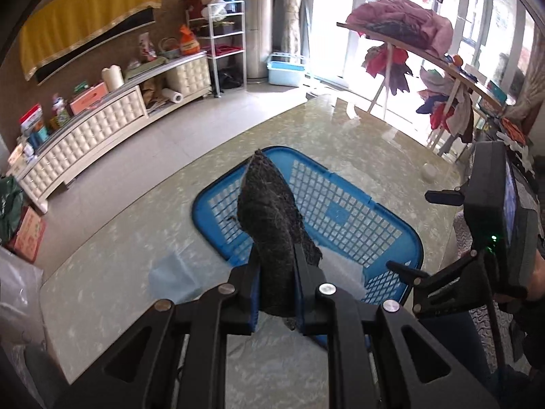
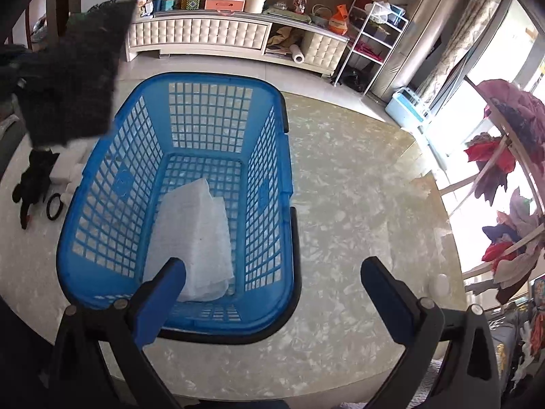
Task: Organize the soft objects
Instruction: 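Carry the black felt square over the basket and release it with the left tool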
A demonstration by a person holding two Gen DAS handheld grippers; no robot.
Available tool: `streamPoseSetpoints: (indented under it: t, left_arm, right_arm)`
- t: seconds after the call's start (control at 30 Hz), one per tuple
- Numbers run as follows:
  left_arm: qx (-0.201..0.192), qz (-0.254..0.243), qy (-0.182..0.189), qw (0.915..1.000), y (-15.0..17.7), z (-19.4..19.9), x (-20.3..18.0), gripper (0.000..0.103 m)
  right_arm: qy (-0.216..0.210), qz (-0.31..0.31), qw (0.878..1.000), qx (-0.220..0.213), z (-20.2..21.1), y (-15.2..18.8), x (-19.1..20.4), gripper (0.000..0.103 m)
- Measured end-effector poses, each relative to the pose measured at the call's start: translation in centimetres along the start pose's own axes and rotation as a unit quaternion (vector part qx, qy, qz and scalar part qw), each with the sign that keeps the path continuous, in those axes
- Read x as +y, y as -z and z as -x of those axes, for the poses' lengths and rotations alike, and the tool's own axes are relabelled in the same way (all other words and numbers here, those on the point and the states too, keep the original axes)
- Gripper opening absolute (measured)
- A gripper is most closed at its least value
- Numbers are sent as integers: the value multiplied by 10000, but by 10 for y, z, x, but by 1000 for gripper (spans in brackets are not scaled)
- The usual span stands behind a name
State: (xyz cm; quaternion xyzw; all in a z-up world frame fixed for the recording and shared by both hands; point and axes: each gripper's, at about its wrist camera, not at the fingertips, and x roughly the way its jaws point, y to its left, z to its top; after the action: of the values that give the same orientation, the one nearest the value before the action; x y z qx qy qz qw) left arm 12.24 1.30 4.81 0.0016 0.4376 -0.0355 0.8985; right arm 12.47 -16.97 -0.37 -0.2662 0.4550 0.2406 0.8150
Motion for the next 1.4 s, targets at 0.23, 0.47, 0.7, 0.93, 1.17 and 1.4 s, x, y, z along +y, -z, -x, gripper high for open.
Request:
streamPoseSetpoints:
  t: [0.23, 0.47, 0.7, 0.93, 1.17, 1.4]
  left_arm:
    - [204, -276, 197, 9992, -12, -42, -13, 14]
    - [413, -505, 230, 9976, -16, -84, -17, 14]
    - [590, -667, 289, 9956, -16, -116, -13, 14]
    - [817, -981, 288, 9914, -20, -139, -16, 14]
    - [1042, -1290, 393, 9854, -25, -149, -19, 16]
    - [1030, -1552, 309, 9820, -26, -146, -22, 33]
  right_arm:
    - [-78, -135, 9998, 81, -14, -2, -7, 103]
    - [-196, -310, 9990, 253, -30, -2, -13, 103]
    - [-285, -470, 9980, 305, -40, -1, -19, 103]
    - [-432, -524, 9969, 397, -51, -2, -24, 103]
    - [-481, -683, 9955, 439, -64, -8, -34, 103]
    - [-537, -697, 9949, 495, -74, -11, -35, 103]
